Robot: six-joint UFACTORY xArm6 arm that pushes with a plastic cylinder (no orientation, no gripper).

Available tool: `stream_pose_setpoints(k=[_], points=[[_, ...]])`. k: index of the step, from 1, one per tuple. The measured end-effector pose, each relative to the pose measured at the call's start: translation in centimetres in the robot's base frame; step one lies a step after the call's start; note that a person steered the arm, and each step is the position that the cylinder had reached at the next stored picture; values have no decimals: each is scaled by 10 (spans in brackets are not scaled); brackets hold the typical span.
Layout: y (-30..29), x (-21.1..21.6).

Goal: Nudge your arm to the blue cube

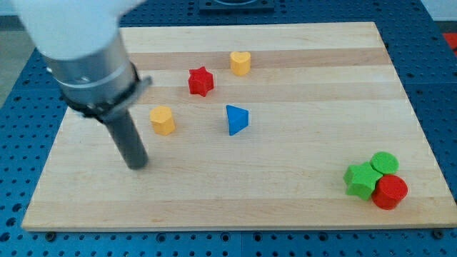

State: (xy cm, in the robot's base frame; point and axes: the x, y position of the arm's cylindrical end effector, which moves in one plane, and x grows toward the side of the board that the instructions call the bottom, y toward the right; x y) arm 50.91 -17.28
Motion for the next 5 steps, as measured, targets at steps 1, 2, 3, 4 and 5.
stream_pose_setpoints(k=[1, 2, 3, 4, 5], points=[[-24, -70], [-26, -116], [-51, -124], [-79, -125], [-82, -128]])
